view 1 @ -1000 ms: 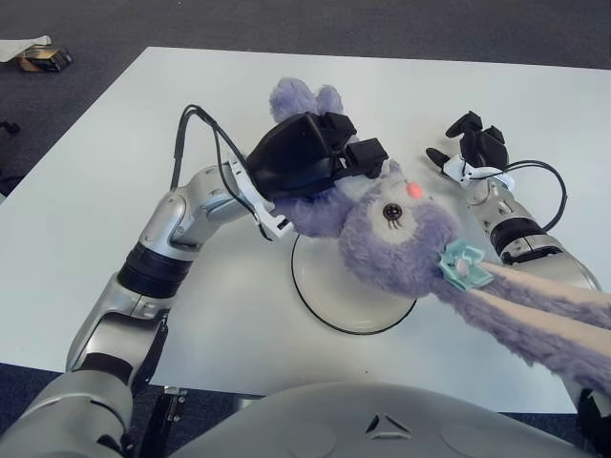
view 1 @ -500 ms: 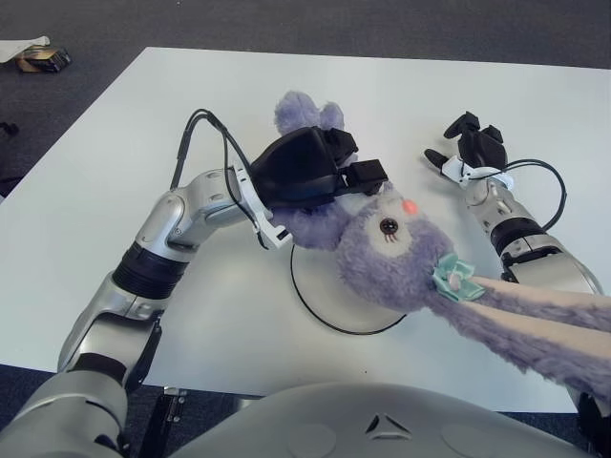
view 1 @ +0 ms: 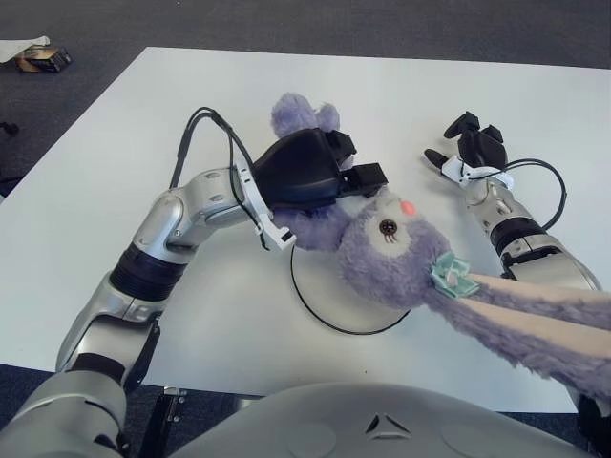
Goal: Put the doll into the plate.
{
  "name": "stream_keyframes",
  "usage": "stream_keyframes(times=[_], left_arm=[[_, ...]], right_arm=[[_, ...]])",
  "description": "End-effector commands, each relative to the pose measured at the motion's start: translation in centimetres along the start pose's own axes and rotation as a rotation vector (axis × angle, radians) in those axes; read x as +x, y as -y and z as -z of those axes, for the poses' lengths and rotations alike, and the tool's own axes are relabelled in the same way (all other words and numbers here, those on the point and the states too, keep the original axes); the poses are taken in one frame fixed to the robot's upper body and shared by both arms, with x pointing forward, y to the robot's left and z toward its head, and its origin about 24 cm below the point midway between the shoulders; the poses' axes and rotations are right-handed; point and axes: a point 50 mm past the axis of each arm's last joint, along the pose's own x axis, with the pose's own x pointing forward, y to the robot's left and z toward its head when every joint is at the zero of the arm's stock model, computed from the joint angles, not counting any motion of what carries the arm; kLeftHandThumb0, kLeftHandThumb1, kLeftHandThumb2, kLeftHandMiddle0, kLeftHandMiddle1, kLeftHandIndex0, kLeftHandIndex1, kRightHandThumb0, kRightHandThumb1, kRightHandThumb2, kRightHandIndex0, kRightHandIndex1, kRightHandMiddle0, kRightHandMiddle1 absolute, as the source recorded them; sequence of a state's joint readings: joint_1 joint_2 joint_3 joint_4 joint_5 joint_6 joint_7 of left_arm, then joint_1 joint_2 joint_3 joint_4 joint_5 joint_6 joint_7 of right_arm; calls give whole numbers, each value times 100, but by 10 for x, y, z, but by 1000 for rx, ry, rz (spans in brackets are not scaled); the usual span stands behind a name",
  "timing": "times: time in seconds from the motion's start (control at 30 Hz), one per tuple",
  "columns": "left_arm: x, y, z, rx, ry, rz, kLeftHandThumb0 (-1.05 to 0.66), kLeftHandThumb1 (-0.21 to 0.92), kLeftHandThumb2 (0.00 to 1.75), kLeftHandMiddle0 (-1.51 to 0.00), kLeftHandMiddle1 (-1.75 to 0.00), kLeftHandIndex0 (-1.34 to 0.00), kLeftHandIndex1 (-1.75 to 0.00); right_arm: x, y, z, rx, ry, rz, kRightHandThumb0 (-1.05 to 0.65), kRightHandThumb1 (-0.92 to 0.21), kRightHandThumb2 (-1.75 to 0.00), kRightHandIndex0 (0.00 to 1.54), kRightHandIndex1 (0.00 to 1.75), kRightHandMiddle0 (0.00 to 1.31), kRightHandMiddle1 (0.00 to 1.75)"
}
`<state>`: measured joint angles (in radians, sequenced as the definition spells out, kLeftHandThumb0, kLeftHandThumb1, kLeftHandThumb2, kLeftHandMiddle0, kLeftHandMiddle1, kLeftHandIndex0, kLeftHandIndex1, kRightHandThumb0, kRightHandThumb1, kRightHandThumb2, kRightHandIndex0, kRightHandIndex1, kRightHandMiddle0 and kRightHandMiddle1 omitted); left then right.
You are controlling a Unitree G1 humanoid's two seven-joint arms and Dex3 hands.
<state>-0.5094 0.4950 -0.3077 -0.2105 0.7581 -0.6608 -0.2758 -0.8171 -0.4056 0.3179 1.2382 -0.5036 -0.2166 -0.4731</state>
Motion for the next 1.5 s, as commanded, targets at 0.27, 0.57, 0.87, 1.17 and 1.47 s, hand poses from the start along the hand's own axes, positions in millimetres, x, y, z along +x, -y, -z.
stream_keyframes(times=[0.27,0.57,0.87,1.17,1.47], left_arm=[[-1,0,-3,53,0,44,-53,25,140,-115,-175,-67,-175],[-2,-4,-3,141,71,199,-100,86,83,-119,-175,-19,-166],[-2,-9,-1,223,119,320,-105,92,94,-99,-175,0,-50],[-5,-22,8,195,148,370,-105,92,88,-75,-175,0,-30],[-4,-27,9,125,225,396,-105,92,84,-21,-164,0,-23]], right_arm=[[-15,-22,16,-26,-65,-115,-62,-85,-72,20,150,0,159],[-15,-22,17,-23,-66,-118,-63,-85,-72,20,152,0,160],[-15,-21,17,-24,-68,-118,-62,-85,-72,22,154,0,161],[-15,-21,17,-37,-67,-119,-62,-85,-73,23,155,0,159],[-15,-21,17,-42,-68,-125,-61,-86,-73,24,157,0,158]])
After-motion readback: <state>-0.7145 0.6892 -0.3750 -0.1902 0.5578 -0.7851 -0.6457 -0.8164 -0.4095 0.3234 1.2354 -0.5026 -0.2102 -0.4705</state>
